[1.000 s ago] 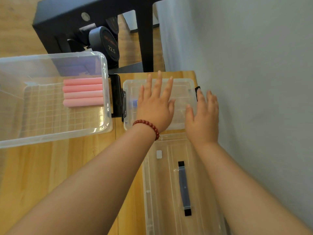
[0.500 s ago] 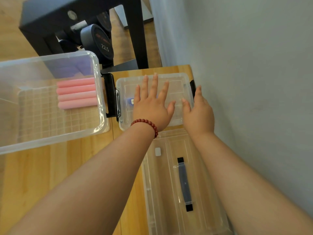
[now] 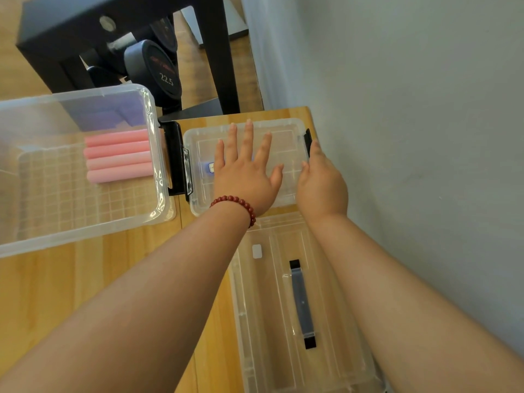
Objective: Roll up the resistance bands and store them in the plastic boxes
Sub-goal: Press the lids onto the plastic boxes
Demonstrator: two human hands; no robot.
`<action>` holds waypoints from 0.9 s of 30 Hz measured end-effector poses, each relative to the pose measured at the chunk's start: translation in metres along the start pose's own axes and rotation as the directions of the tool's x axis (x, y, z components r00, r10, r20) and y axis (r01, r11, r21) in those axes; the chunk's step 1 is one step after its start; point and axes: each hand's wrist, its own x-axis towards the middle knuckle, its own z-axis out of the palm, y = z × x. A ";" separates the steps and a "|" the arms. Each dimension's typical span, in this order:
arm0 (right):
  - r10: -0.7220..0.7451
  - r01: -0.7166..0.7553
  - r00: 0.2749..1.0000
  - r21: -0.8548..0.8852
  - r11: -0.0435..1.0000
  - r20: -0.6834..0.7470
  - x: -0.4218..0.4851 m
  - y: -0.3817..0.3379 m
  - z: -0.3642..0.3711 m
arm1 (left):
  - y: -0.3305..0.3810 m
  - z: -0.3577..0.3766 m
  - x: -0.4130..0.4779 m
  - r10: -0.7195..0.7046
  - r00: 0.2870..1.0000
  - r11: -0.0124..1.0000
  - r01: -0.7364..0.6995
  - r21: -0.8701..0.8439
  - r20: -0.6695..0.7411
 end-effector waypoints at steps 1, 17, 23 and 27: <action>-0.012 0.012 1.000 0.004 1.000 -0.007 0.000 0.001 0.001 | 0.000 -0.001 0.000 0.001 1.000 1.000 -0.001 -0.009 0.002; -0.083 0.085 0.992 0.017 0.996 -0.096 -0.136 0.025 0.033 | -0.047 0.049 -0.112 0.466 0.803 0.840 -0.533 -0.098 -0.372; 0.007 -0.003 0.998 -0.050 0.999 0.067 -0.209 0.035 0.058 | -0.080 0.085 -0.176 0.469 0.864 0.879 -0.477 -0.002 -0.185; 0.067 -0.040 0.974 -0.129 0.991 0.216 -0.258 0.037 0.078 | -0.085 0.100 -0.201 0.484 0.869 0.874 -0.487 0.004 0.103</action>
